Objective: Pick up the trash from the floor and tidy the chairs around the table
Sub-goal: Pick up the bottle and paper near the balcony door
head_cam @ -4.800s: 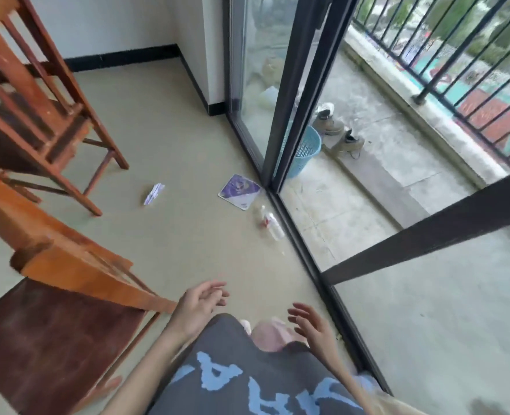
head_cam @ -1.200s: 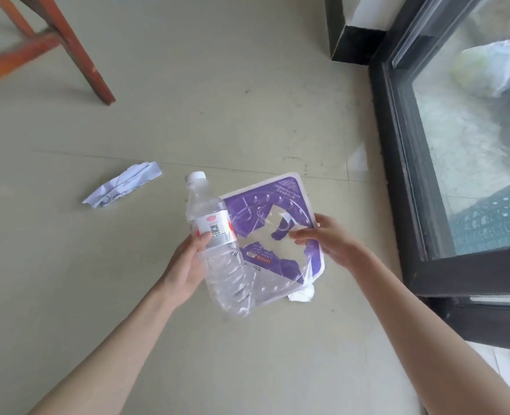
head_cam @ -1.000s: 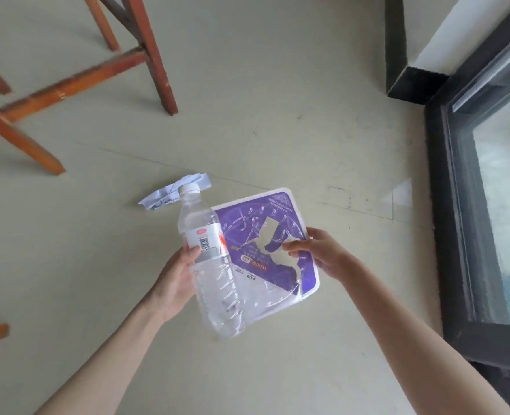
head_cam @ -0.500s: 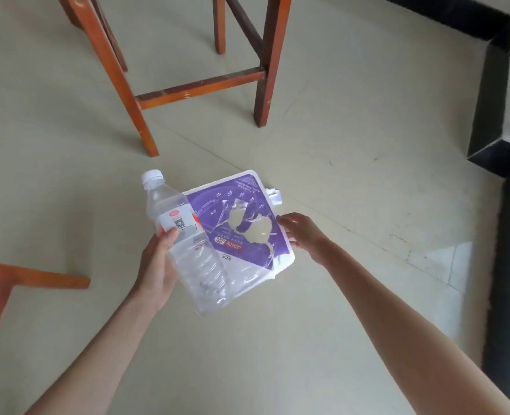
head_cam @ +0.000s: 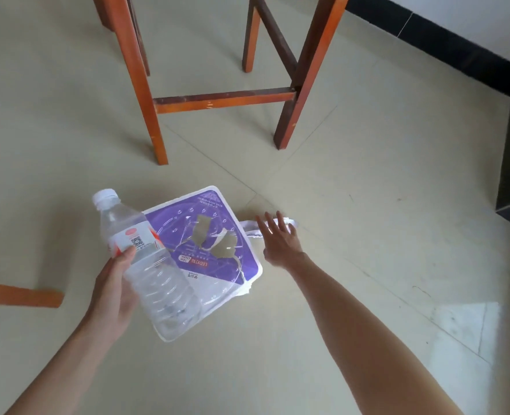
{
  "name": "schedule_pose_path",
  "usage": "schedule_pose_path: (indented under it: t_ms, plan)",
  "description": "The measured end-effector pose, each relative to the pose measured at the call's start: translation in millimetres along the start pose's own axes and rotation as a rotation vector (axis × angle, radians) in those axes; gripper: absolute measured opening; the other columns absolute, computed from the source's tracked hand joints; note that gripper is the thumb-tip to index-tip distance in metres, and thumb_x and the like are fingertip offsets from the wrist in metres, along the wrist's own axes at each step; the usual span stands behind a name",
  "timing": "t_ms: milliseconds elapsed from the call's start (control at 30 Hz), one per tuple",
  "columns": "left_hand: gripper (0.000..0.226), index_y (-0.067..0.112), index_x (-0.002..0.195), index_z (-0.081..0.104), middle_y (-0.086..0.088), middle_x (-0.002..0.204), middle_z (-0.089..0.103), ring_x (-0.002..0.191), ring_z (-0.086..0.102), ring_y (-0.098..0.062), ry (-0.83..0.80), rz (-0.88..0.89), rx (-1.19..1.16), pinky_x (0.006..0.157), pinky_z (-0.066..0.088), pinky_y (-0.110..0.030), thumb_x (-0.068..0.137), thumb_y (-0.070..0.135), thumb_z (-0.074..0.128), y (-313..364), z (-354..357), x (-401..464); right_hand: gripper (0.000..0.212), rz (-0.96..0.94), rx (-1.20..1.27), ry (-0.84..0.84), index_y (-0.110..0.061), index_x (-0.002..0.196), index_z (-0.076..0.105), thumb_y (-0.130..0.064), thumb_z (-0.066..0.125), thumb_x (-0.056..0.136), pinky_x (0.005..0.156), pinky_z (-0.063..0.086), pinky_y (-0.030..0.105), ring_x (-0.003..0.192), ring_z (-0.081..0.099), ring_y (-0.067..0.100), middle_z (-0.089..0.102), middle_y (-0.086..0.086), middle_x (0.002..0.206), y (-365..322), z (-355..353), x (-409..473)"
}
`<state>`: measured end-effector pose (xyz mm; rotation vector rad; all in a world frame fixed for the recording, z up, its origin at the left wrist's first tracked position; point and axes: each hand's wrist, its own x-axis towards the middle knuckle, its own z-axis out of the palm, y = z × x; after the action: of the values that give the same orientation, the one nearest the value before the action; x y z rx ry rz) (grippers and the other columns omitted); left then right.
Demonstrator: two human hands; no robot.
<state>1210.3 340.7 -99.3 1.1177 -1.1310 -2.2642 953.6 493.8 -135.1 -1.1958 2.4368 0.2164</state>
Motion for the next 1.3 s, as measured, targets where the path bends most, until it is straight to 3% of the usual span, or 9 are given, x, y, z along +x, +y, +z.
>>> schedule_pose_path:
  t_ms: [167, 267, 333, 467, 633, 767, 900, 1033, 1300]
  plan:
    - [0.045, 0.015, 0.125, 0.052, -0.006, 0.112, 0.063, 0.086, 0.068, -0.013, 0.046, -0.06, -0.031, 0.068, 0.057, -0.023, 0.087, 0.037, 0.047, -10, -9, -11, 0.063, 0.002, -0.022, 0.067, -0.011, 0.141, 0.025, 0.003, 0.043, 0.082, 0.109, 0.019, 0.048, 0.137, 0.023, 0.031, 0.031, 0.01, 0.146, -12, 22, -3]
    - [0.059, 0.014, 0.128, 0.05, -0.008, 0.117, 0.061, 0.092, 0.066, -0.016, 0.039, -0.067, -0.026, 0.07, 0.058, -0.025, 0.077, 0.042, 0.055, -9, -10, -12, 0.041, 0.004, -0.037, 0.262, -0.006, 0.108, 0.059, 0.0, 0.065, 0.068, 0.091, 0.042, 0.041, 0.098, 0.059, 0.032, 0.063, 0.015, 0.1, -15, 28, 1]
    - [0.063, 0.013, 0.128, 0.05, -0.009, 0.117, 0.062, 0.092, 0.066, -0.018, 0.04, -0.059, -0.021, 0.07, 0.057, -0.026, 0.073, 0.041, 0.057, -6, -11, -12, 0.035, 0.044, -0.05, 0.284, -0.008, 0.095, 0.062, -0.013, 0.076, 0.064, 0.076, 0.048, 0.036, 0.084, 0.061, 0.029, 0.064, 0.01, 0.086, -17, 26, -1]
    - [0.078, 0.013, 0.127, 0.05, -0.009, 0.114, 0.063, 0.089, 0.067, -0.017, 0.057, -0.052, -0.016, 0.068, 0.058, -0.026, 0.061, 0.048, 0.072, -1, -8, -17, 0.024, 0.174, 0.234, 0.213, 0.001, 0.11, 0.048, -0.016, 0.045, 0.092, 0.069, 0.04, 0.039, 0.102, 0.053, 0.037, 0.054, 0.019, 0.111, -16, 21, -8]
    - [0.078, 0.018, 0.124, 0.054, -0.013, 0.127, 0.059, 0.106, 0.061, -0.026, 0.129, -0.044, -0.016, 0.09, 0.049, -0.041, 0.055, 0.048, 0.077, 28, 17, -50, 0.013, 0.47, 1.001, 0.089, -0.007, 0.091, 0.048, -0.01, 0.035, 0.091, 0.065, 0.053, 0.042, 0.068, 0.063, 0.029, 0.06, 0.017, 0.091, -17, -15, -39]
    - [0.051, 0.02, 0.11, 0.064, -0.009, 0.117, 0.065, 0.104, 0.061, -0.026, 0.232, -0.022, 0.037, 0.095, 0.044, -0.045, 0.064, 0.04, 0.07, 86, 67, -109, 0.01, 0.571, 1.293, -0.034, -0.011, 0.091, 0.048, -0.01, 0.038, 0.092, 0.051, 0.043, 0.025, 0.054, 0.054, 0.017, 0.06, 0.011, 0.089, -30, -89, -107]
    - [0.047, 0.024, 0.087, 0.066, 0.004, 0.086, 0.068, 0.082, 0.062, -0.013, 0.304, 0.017, 0.239, 0.077, 0.047, -0.03, 0.05, 0.051, 0.069, 171, 128, -183, 0.011, 0.625, 1.435, -0.016, -0.014, 0.1, 0.039, -0.02, 0.043, 0.092, 0.054, 0.04, 0.027, 0.051, 0.048, 0.019, 0.056, 0.006, 0.084, -50, -195, -190]
    - [0.05, 0.024, 0.087, 0.064, 0.003, 0.083, 0.068, 0.074, 0.062, -0.007, 0.278, 0.058, 0.392, 0.067, 0.046, -0.02, 0.048, 0.055, 0.067, 257, 182, -262, 0.02, 0.548, 1.493, -0.034, -0.013, 0.106, 0.038, -0.029, 0.043, 0.094, 0.056, 0.041, 0.028, 0.053, 0.05, 0.018, 0.052, 0.002, 0.078, -77, -315, -271]
    - [0.045, 0.033, 0.087, 0.06, 0.012, 0.074, 0.068, 0.068, 0.061, 0.007, 0.222, 0.137, 0.465, 0.06, 0.044, -0.006, 0.048, 0.054, 0.07, 410, 244, -429, 0.01, 0.418, 1.627, -0.109, -0.007, 0.098, 0.045, -0.014, 0.044, 0.091, 0.06, 0.043, 0.029, 0.063, 0.053, 0.02, 0.055, 0.008, 0.084, -119, -516, -417]
